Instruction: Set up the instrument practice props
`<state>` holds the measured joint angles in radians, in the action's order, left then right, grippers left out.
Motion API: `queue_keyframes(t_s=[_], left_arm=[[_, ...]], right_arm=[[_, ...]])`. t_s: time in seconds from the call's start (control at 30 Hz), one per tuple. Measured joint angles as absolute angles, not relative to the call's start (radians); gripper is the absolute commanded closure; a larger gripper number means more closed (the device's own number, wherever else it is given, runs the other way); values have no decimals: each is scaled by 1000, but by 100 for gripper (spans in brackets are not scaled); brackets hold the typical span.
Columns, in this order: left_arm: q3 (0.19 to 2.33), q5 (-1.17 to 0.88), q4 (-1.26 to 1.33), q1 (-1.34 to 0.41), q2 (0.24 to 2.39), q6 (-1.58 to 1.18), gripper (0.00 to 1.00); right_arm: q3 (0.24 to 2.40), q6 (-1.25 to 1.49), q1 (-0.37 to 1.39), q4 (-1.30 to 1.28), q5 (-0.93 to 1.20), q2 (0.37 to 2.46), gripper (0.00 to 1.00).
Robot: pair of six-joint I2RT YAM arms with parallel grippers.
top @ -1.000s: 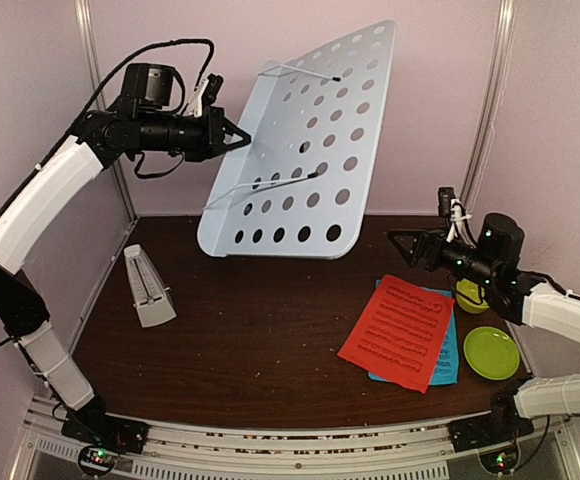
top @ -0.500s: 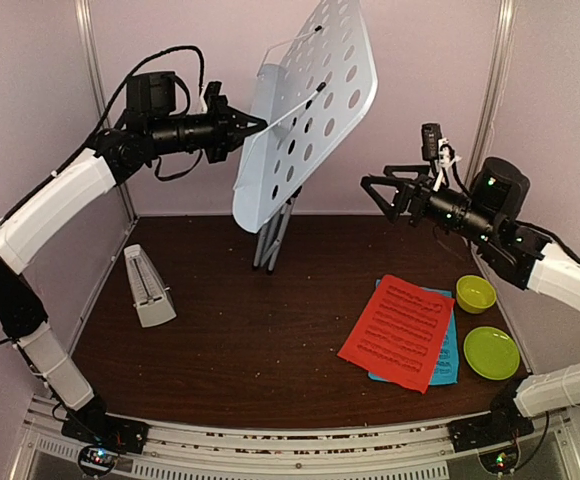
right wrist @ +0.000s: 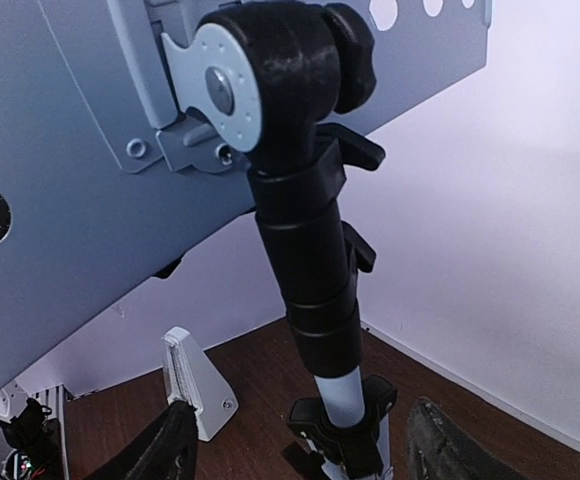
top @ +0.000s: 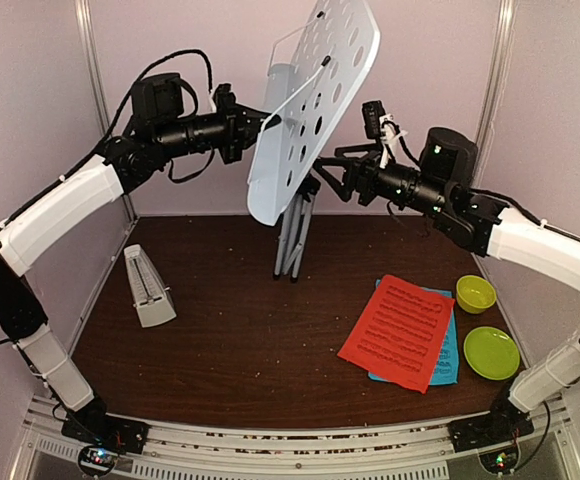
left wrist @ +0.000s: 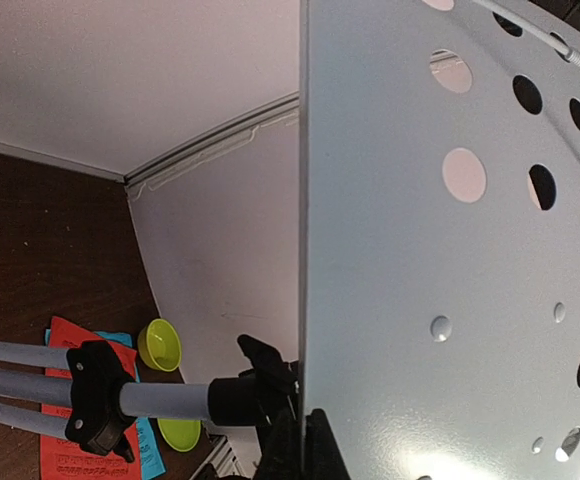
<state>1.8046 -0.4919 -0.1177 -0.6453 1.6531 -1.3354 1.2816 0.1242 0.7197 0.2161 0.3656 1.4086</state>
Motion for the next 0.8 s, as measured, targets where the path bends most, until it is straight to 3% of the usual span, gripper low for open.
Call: queue_keyframes(t_s=[0.2, 0.53, 0.63, 0.7, 0.8], left_arm=[[1794, -494, -84, -661, 1643, -1364, 100], [1754, -493, -52, -682, 1610, -1388, 100], [1747, -490, -39, -682, 1610, -1402, 100], [1736, -486, -16, -682, 1610, -1414, 100], [1720, -483, -4, -682, 1610, -1439, 100]], right_arm=[[1398, 86, 746, 183, 334, 1483, 41], [1530, 23, 788, 118, 254, 1567, 66], [1551, 9, 793, 104, 232, 1575, 80], [1555, -30, 796, 99, 218, 1577, 99], [1557, -18, 799, 86, 210, 1579, 100]])
